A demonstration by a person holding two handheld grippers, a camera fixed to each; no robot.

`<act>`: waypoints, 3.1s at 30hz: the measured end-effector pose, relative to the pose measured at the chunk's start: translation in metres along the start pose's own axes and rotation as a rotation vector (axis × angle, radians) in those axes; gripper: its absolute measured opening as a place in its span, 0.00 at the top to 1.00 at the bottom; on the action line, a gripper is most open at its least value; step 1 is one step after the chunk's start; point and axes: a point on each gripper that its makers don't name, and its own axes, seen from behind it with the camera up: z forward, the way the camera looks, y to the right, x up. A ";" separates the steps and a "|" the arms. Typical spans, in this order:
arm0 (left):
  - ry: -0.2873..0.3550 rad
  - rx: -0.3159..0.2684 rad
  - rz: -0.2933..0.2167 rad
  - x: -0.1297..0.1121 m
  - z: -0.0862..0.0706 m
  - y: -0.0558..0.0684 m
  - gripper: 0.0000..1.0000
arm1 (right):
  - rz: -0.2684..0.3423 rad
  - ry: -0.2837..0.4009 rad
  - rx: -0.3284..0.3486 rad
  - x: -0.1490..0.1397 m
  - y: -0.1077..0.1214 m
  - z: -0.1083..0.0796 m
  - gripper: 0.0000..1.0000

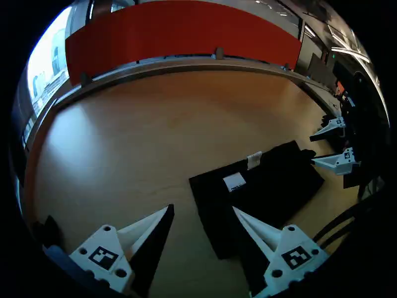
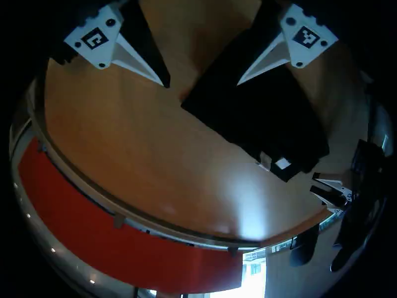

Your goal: Fold towel

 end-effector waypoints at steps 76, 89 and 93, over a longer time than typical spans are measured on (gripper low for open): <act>0.005 0.186 -0.222 -0.096 -0.107 -0.056 0.05 | -0.165 0.025 0.143 0.062 -0.091 0.052 0.00; 0.007 0.187 -0.233 -0.097 -0.110 -0.055 0.05 | -0.165 0.029 0.122 0.083 -0.076 0.057 0.00; 0.009 0.185 -0.235 -0.097 -0.112 -0.054 0.05 | -0.170 0.029 0.115 0.089 -0.071 0.060 0.00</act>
